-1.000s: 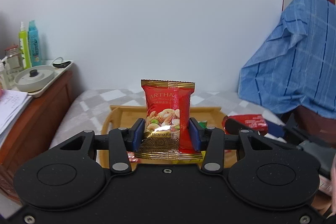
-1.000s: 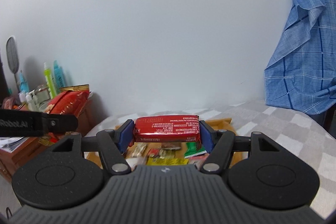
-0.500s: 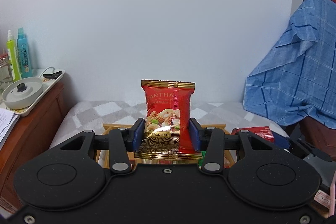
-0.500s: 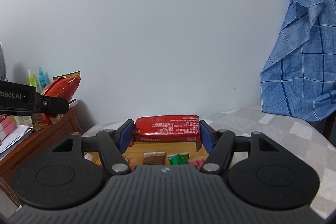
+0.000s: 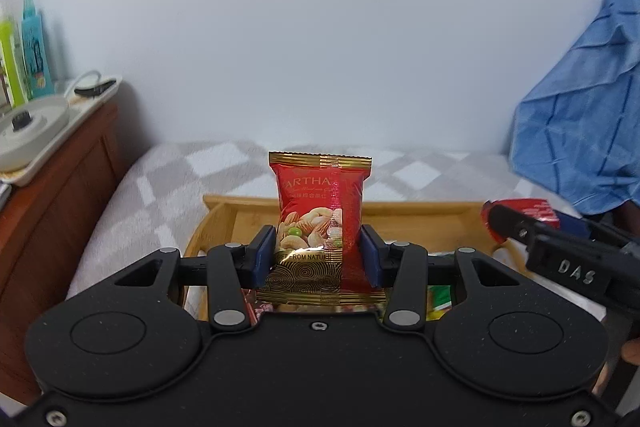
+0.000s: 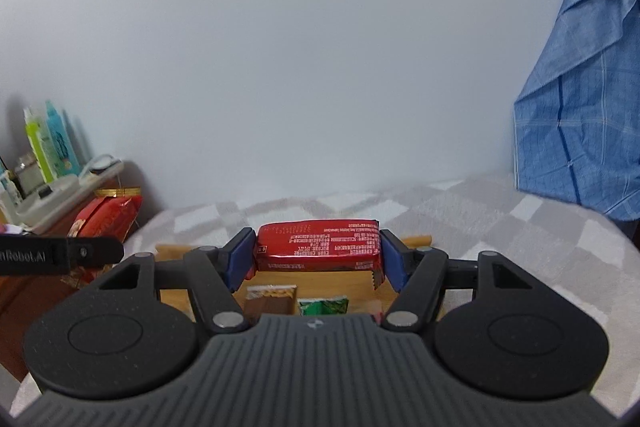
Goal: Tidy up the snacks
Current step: 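Carry red nut bag with left tool while right tool carries red bar onto tray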
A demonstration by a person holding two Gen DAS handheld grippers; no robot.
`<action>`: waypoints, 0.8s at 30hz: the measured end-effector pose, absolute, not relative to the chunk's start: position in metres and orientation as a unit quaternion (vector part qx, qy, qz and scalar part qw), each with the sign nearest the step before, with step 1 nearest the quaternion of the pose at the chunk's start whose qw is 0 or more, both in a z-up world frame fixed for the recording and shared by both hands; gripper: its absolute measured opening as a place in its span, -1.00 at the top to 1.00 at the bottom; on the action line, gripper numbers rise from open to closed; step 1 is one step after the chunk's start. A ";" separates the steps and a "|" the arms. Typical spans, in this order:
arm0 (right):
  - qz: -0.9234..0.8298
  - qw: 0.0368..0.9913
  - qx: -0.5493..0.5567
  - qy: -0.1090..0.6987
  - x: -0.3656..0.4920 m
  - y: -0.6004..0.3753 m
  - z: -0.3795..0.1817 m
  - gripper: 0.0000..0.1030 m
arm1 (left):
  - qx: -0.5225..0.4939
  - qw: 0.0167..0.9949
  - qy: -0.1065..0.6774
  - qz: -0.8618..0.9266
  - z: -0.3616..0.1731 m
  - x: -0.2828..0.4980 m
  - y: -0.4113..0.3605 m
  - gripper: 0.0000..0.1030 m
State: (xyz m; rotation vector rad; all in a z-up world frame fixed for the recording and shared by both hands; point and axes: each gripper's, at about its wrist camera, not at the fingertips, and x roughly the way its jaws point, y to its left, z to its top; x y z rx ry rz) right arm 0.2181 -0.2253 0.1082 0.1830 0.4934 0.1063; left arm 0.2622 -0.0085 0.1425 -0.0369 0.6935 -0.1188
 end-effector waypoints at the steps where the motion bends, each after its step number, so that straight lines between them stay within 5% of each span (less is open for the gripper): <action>1: 0.053 0.963 0.092 0.249 0.223 -0.225 0.104 -0.32 | -0.020 0.936 0.346 -0.056 0.136 0.267 -0.008 0.17; 24: 0.036 0.929 0.096 0.356 0.318 -0.225 0.045 -0.32 | -0.023 0.911 0.412 -0.025 0.053 0.330 0.005 0.17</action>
